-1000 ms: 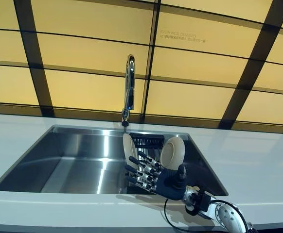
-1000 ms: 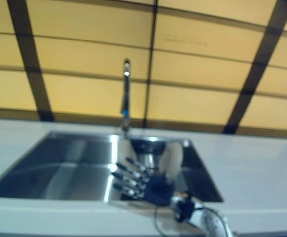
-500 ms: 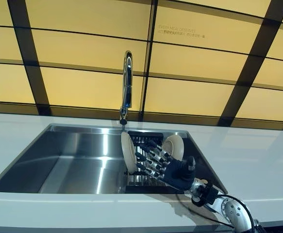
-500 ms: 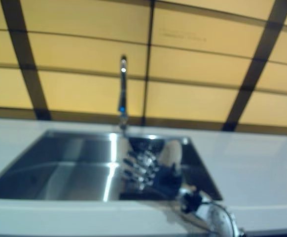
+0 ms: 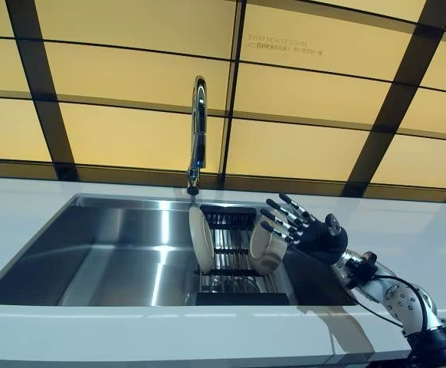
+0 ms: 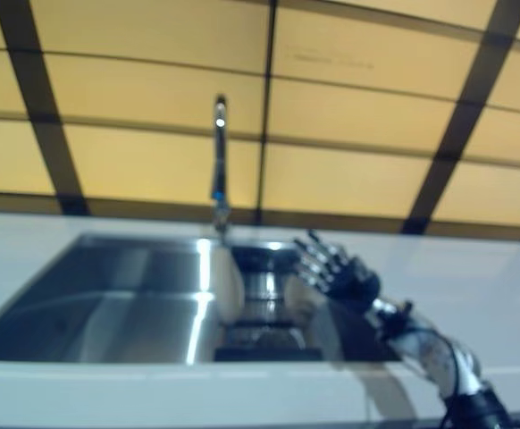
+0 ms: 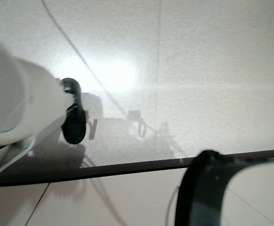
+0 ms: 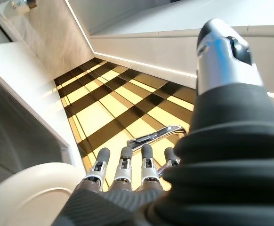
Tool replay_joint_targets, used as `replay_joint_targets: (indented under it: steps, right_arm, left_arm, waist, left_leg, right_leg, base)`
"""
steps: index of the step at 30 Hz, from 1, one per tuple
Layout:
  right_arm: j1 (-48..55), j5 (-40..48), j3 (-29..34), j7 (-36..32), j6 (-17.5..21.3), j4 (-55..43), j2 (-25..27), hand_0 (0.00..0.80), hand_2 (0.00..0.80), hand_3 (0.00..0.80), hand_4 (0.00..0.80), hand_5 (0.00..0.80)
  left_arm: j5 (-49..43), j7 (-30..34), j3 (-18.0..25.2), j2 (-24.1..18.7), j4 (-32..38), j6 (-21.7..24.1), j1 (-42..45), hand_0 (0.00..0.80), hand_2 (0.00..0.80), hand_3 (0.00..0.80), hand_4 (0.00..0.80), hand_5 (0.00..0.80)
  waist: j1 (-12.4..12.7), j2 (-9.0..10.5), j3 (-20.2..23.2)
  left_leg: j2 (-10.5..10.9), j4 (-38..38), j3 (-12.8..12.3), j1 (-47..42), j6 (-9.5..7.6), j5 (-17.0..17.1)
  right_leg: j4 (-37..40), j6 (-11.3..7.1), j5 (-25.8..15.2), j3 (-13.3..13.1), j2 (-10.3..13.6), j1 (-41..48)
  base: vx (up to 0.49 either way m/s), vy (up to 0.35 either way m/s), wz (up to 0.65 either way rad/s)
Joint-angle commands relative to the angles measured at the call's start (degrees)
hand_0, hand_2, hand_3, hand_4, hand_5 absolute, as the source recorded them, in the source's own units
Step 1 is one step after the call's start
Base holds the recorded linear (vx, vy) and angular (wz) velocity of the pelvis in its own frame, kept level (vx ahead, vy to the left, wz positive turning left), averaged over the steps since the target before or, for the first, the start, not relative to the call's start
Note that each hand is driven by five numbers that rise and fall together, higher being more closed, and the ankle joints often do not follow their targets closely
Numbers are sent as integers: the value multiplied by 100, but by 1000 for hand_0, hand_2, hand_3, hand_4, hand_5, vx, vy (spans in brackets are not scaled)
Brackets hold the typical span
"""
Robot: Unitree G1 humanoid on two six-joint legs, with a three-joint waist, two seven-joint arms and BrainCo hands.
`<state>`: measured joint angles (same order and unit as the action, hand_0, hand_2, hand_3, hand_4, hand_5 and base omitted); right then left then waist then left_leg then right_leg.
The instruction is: Take plates into dishwasher
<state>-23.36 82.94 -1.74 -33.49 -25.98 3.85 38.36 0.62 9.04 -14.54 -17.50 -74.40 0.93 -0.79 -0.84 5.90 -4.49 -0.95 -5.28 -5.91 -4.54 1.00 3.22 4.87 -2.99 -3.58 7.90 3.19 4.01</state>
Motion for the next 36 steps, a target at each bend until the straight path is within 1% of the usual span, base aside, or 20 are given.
replay_joint_targets:
  steps: [1,6,9,11,13,14,15,16,18,21,23,24,25,26,29,30,31,33,36]
  right_arm:
    - [-851,389,483,248,557,536,202,0,0,0,0,0]
    - [-1160,382,561,351,649,892,475,0,0,0,0,0]
    - [-1572,254,546,609,827,1119,827,0,0,0,0,0]
    - [-1708,114,520,684,902,1237,946,0,0,0,0,0]
    - [-1910,-382,459,894,1084,1415,1121,0,0,0,0,0]
    - [-2055,-1115,394,1219,1245,1622,1258,0,0,0,0,0]
    - [-2112,-1391,353,1277,1285,1783,1360,0,0,0,0,0]
    - [-2179,-2238,299,1479,1413,2029,1529,0,0,0,0,0]
    - [-2302,-3104,89,1706,1612,2408,1843,0,0,0,0,0]
    - [-2541,-3759,-343,1741,1722,2782,2197,0,0,0,0,0]
    - [-2618,-3916,-485,1775,1642,2817,2286,0,0,0,0,0]
    - [-2780,-4275,-767,1849,1578,2870,2405,0,0,0,0,0]
    - [-2866,-4300,-914,1925,1530,2876,2440,0,0,0,0,0]
    - [-2977,-4728,-1073,1990,1429,2845,2434,0,0,0,0,0]
    - [-3080,-5039,-1229,1997,1386,2885,2446,0,0,0,0,0]
    - [-3149,-5195,-1382,1849,1191,2907,2459,0,0,0,0,0]
    - [-3186,-5300,-1442,1838,1130,2912,2458,0,0,0,0,0]
    - [-3284,-5408,-1638,1648,754,2951,2384,0,0,0,0,0]
    - [-3321,-5409,-1728,1540,548,2978,2316,0,0,0,0,0]
  left_arm:
    - [-397,41,-219,-153,-290,33,-70,0,0,0,0,0]
    - [-387,46,-277,-157,-259,-10,-66,0,0,0,0,0]
    - [-349,118,-305,-213,-219,-63,-71,0,0,0,0,0]
    - [-349,122,-319,-220,-207,-62,-65,0,0,0,0,0]
    - [-345,135,-349,-229,-176,-90,-80,0,0,0,0,0]
    - [-304,136,-390,-226,-125,-170,-110,0,0,0,0,0]
    - [-298,143,-393,-230,-105,-197,-117,0,0,0,0,0]
    - [-299,155,-392,-238,-48,-255,-130,0,0,0,0,0]
    - [-236,147,-422,-245,53,-362,-150,0,0,0,0,0]
    - [-187,144,-451,-257,181,-485,-165,0,0,0,0,0]
    - [-180,161,-453,-279,216,-519,-178,0,0,0,0,0]
    - [-185,206,-452,-316,284,-604,-229,0,0,0,0,0]
    - [-171,216,-479,-329,316,-627,-241,0,0,0,0,0]
    - [-202,270,-472,-376,355,-641,-257,0,0,0,0,0]
    - [-207,280,-485,-380,384,-667,-278,0,0,0,0,0]
    - [-198,289,-506,-390,444,-719,-284,0,0,0,0,0]
    - [-204,296,-500,-392,467,-740,-283,0,0,0,0,0]
    - [-200,310,-513,-405,493,-771,-301,0,0,0,0,0]
    - [-207,324,-521,-423,511,-779,-304,0,0,0,0,0]
  waist:
    - [89,-29,69]
    - [107,-33,94]
    - [123,-36,115]
    - [133,-33,123]
    - [144,-31,128]
    - [143,-28,128]
    - [143,-27,124]
    - [143,-27,122]
    - [138,-20,105]
    - [150,-13,70]
    - [157,-5,56]
    - [167,5,26]
    - [178,9,10]
    - [203,14,-6]
    - [217,12,-12]
    - [235,12,-19]
    - [238,10,-23]
    - [267,21,-56]
    - [286,23,-78]
  left_leg:
    - [35,90,-108,-292,-150,-717]
    - [36,87,-101,-299,-131,-711]
    - [42,87,-80,-307,-112,-704]
    - [47,86,-72,-308,-109,-697]
    - [48,83,-67,-307,-100,-691]
    - [54,82,-67,-305,-106,-687]
    - [55,84,-66,-302,-108,-686]
    - [59,84,-70,-293,-108,-683]
    - [66,88,-64,-280,-111,-670]
    - [73,92,-36,-259,-109,-642]
    - [75,92,-27,-255,-107,-632]
    - [78,98,-12,-241,-102,-614]
    - [82,101,1,-235,-102,-608]
    - [85,105,16,-231,-96,-604]
    - [85,100,27,-224,-98,-601]
    - [84,101,33,-216,-98,-592]
    - [84,101,37,-213,-98,-590]
    - [77,108,37,-199,-98,-584]
    - [72,105,44,-192,-96,-577]
  right_leg:
    - [-170,-550,92,-54,212,-20]
    - [-148,-537,89,-47,204,5]
    - [-143,-524,94,-49,198,24]
    - [-142,-517,94,-50,194,28]
    - [-140,-516,91,-46,195,33]
    - [-146,-510,87,-53,195,27]
    - [-148,-509,85,-56,195,25]
    - [-155,-508,82,-53,197,13]
    - [-160,-502,73,-60,201,-2]
    - [-163,-490,62,-56,204,-12]
    - [-163,-490,55,-46,207,-12]
    - [-165,-486,47,-17,216,-10]
    - [-160,-481,47,-2,220,-3]
    - [-152,-478,48,27,228,7]
    - [-148,-481,42,49,237,5]
    - [-146,-478,39,63,242,5]
    - [-148,-476,39,69,244,4]
    - [-153,-471,38,107,261,0]
    - [-149,-469,35,121,267,-1]
  base:
    - [0,0,0]
    - [0,0,0]
    - [0,0,0]
    - [0,0,0]
    - [0,0,0]
    - [0,0,0]
    - [0,0,0]
    - [0,0,0]
    - [-12,5,2]
    - [0,0,0]
    - [-5,-5,-2]
    - [-11,-11,-6]
    - [-6,-11,-6]
    - [0,0,0]
    - [1,0,1]
    - [4,0,4]
    - [8,0,5]
    - [11,-4,5]
    - [10,-5,5]
